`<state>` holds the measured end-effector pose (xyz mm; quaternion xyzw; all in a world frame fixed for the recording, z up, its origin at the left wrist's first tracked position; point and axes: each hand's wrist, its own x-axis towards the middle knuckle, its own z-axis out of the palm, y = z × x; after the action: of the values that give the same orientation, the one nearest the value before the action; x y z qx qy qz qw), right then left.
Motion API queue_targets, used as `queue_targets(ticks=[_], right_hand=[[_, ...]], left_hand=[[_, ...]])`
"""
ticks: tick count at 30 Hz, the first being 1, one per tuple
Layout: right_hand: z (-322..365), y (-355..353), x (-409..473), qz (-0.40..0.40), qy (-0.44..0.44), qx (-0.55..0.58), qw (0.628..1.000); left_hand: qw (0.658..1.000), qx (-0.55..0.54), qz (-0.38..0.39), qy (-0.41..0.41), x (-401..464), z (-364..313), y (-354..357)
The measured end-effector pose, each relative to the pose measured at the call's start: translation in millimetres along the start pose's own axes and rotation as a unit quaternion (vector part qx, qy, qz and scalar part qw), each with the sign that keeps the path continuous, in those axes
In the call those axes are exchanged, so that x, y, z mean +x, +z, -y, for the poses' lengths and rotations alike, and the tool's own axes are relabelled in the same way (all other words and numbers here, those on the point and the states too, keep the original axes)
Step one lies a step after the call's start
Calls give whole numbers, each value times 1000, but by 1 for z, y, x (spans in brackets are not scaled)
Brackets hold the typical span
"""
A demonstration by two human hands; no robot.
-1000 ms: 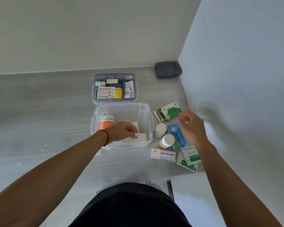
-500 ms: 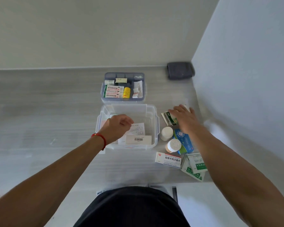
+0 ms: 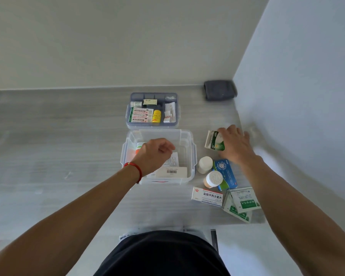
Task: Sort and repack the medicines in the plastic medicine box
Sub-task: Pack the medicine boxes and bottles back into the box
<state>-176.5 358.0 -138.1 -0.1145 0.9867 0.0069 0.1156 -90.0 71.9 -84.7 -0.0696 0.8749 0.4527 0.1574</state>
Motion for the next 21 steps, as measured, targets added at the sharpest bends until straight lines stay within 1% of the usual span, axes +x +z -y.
queue_targets(ticks=[2, 4, 7, 9, 11, 13, 17, 21], right_hand=[[4, -22, -10, -27, 17, 49, 998], [10, -46, -23, -58, 5, 121, 991], [23, -78, -46, -64, -53, 219, 972], [36, -95, -58, -50, -99, 257, 960], [51, -104, -66, -36, -139, 257, 956], [64, -106, -68, -24, -156, 237, 958], [85, -102, -66, -14, -165, 202, 965], [110, -94, -59, 4, -177, 163, 971]], left_hand=[[999, -31, -3, 8, 2, -11, 2], [996, -87, -11, 10, 4, -24, 4], [983, -181, -13, 0, 2, -44, 3], [962, -272, 19, -28, 1, -54, 1], [933, -350, 61, -54, -1, -57, -4], [918, -383, 67, -75, -5, -52, -10], [914, -390, 67, -94, -12, -30, -19], [927, -360, 15, -104, -15, -11, -24]])
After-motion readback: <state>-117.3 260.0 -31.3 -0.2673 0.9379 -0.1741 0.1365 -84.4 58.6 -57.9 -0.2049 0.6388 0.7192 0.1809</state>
